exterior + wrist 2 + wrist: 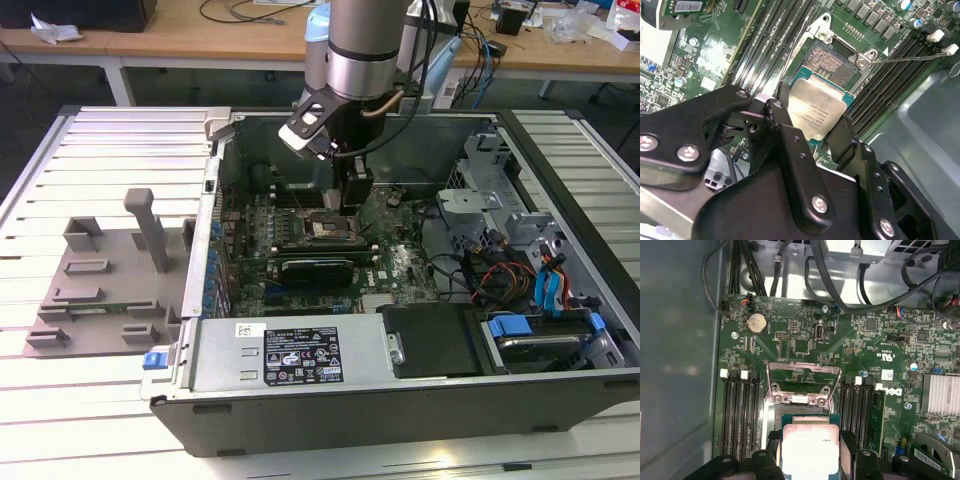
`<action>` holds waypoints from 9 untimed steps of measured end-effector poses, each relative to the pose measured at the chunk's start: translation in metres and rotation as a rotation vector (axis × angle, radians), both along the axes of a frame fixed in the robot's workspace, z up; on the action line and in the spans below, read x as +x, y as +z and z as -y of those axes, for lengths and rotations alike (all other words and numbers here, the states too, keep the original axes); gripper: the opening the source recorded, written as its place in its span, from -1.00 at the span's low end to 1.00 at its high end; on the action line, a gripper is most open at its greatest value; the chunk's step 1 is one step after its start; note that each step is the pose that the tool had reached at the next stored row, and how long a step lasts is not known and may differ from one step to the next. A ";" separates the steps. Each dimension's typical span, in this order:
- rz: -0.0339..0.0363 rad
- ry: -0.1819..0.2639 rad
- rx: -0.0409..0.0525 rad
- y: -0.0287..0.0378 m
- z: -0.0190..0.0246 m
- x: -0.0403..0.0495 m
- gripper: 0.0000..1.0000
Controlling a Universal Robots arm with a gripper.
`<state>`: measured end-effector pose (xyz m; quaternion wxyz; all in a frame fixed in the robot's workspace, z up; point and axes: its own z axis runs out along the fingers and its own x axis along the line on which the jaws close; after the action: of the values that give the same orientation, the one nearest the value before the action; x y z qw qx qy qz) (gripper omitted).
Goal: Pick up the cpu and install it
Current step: 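Place the cpu into insertion slot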
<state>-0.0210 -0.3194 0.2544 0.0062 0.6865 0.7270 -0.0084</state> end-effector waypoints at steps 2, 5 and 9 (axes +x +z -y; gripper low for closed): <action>0.0000 -0.014 0.0000 -0.0102 0.0000 -0.0001 0.09; 0.0000 -0.015 0.0000 -0.0122 0.0000 -0.0001 0.09; 0.0000 -0.017 0.0001 -0.0169 0.0000 -0.0001 0.09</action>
<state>-0.0212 -0.3194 0.2375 0.0061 0.6925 0.7213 -0.0084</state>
